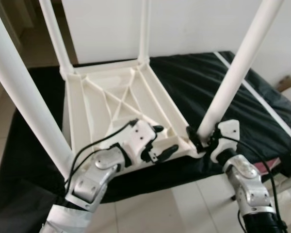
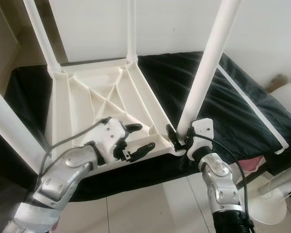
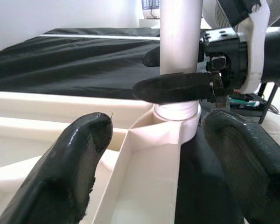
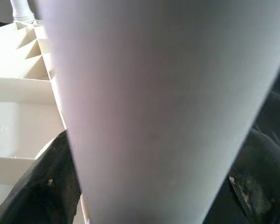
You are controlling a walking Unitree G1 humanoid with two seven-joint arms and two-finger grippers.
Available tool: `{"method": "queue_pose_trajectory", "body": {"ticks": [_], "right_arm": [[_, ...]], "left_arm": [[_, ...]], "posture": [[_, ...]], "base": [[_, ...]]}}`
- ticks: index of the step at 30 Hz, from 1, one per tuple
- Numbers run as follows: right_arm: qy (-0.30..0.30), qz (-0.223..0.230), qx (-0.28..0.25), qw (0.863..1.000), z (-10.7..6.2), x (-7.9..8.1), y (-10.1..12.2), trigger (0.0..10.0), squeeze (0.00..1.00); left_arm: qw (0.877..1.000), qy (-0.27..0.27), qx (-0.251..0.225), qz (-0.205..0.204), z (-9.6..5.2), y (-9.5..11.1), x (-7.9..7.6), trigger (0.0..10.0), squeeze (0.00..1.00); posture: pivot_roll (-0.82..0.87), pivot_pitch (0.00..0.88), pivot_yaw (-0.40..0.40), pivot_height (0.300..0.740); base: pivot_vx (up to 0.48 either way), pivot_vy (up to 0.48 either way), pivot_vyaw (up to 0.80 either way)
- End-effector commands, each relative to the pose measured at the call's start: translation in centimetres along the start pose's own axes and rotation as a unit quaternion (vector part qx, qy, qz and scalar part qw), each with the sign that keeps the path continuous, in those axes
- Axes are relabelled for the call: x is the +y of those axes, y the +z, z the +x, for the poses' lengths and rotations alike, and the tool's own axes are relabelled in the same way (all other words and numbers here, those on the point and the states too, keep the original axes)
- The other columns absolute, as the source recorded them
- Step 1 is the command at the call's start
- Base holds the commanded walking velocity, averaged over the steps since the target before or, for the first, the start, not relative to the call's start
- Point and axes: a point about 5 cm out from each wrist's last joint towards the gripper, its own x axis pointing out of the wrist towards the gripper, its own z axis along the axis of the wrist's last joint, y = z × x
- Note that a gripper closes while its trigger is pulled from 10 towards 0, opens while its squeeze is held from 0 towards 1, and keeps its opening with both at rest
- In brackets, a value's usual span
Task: Building children table
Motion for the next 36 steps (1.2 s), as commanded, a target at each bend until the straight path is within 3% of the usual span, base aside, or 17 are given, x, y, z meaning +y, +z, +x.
{"method": "queue_pose_trajectory", "body": {"ticks": [1, 5, 6, 7, 8, 9, 10, 11, 12, 21, 22, 23, 24, 30, 33, 36], "right_arm": [[0.032, -0.005, 0.012, 0.999, 0.1, -0.2, -0.5, 10.0, 0.0], [0.073, -0.006, 0.023, 0.997, 0.2, -0.5, -0.8, 10.0, 0.0], [0.09, -0.007, 0.027, 0.996, 0.3, -0.6, -0.9, 9.2, 0.0], [0.09, -0.007, 0.027, 0.996, 0.3, -0.6, -0.9, 9.2, 0.0], [0.101, -0.019, 0.026, 0.994, 0.6, -0.7, -0.8, 3.4, 0.0], [0.101, -0.019, 0.026, 0.994, 0.6, -0.7, -0.8, 3.4, 0.0], [0.108, -0.023, 0.027, 0.994, 0.8, -0.8, -0.7, 1.0, 0.0], [0.108, -0.023, 0.027, 0.994, 0.8, -0.8, -0.7, 1.0, 0.0], [0.114, -0.03, 0.029, 0.993, 0.9, -0.9, -0.8, 0.0, 0.0], [0.12, -0.032, 0.042, 0.991, 0.5, -1.0, -1.5, 0.0, 0.0], [0.106, -0.022, 0.044, 0.993, 0.1, -0.9, -1.9, 7.0, 0.0], [0.106, -0.022, 0.044, 0.993, 0.1, -0.9, -1.9, 7.0, 0.0], [0.096, -0.012, 0.041, 0.994, 0.0, -0.9, -2.0, 10.0, 0.0], [0.062, 0.008, 0.021, 0.998, -0.2, -0.9, -1.8, 10.0, 0.0], [0.002, 0.021, 0.019, 1.0, -0.5, -0.8, -2.0, 10.0, 0.0], [-0.011, 0.023, 0.022, 0.999, -0.6, -0.7, -2.1, 10.0, 0.0]], "left_arm": [[1.0, -0.003, 0.008, 0.009, -0.3, -0.2, -0.1, 10.0, 0.0], [1.0, -0.017, 0.014, 0.004, -0.4, -0.5, -0.7, 10.0, 0.0], [1.0, -0.021, 0.015, 0.003, -0.4, -0.7, -0.9, 10.0, 0.0], [1.0, -0.021, 0.015, 0.003, -0.4, -0.7, -0.9, 10.0, 0.0], [1.0, -0.022, 0.014, 0.004, -0.2, -0.7, -1.0, 10.0, 0.0], [1.0, -0.022, 0.014, 0.004, -0.2, -0.7, -1.0, 10.0, 0.0], [1.0, -0.022, 0.013, 0.005, 0.0, -0.7, -1.1, 10.0, 0.0], [1.0, -0.022, 0.013, 0.005, 0.0, -0.7, -1.1, 10.0, 0.0], [1.0, -0.022, 0.013, 0.009, 0.2, -0.7, -1.1, 10.0, 0.0], [1.0, -0.015, 0.013, 0.023, 0.5, -0.6, -0.6, 10.0, 0.0], [0.999, -0.001, 0.021, 0.027, 0.6, -0.8, -0.3, 10.0, 0.0], [0.999, -0.001, 0.021, 0.027, 0.6, -0.8, -0.3, 10.0, 0.0], [0.999, 0.002, 0.022, 0.028, 0.5, -0.9, -0.3, 10.0, 0.0], [0.999, 0.003, 0.023, 0.026, 0.5, -1.0, -0.4, 10.0, 0.0], [0.999, 0.012, 0.04, 0.022, 0.6, -1.7, -0.4, 10.0, 0.0], [0.999, 0.016, 0.043, 0.021, 0.7, -1.9, -0.3, 10.0, 0.0]], "posture": [[-0.04, 0.055, -0.036, 0.74], [-0.04, 0.035, -0.036, 0.74], [-0.04, 0.03, -0.035, 0.74], [-0.04, 0.03, -0.035, 0.74], [-0.04, 0.017, -0.033, 0.74], [-0.04, 0.017, -0.033, 0.74], [-0.04, 0.011, -0.033, 0.74], [-0.04, 0.011, -0.033, 0.74], [-0.04, 0.002, -0.033, 0.74], [-0.04, 0.0, -0.033, 0.74], [-0.04, 0.0, -0.032, 0.74], [-0.04, 0.0, -0.032, 0.74], [-0.04, 0.0, -0.031, 0.74], [-0.05, 0.0, -0.029, 0.74], [-0.07, 0.0, -0.031, 0.74], [-0.07, 0.0, -0.031, 0.74]], "base": [[0.0, 0.0, 0.0], [0.0, 0.0, 0.0], [0.0, 0.0, 0.0], [0.0, 0.0, 0.0], [0.0, 0.0, 0.0], [0.0, 0.0, 0.0], [0.0, 0.0, 0.0], [0.0, 0.0, 0.0], [0.0, 0.0, 0.0], [0.0, 0.0, 0.0], [0.0, 0.0, 0.0], [0.0, 0.0, 0.0], [0.0, 0.0, 0.0], [0.0, 0.0, 0.0], [0.0, 0.0, 0.0], [0.0, 0.0, 0.0]]}}
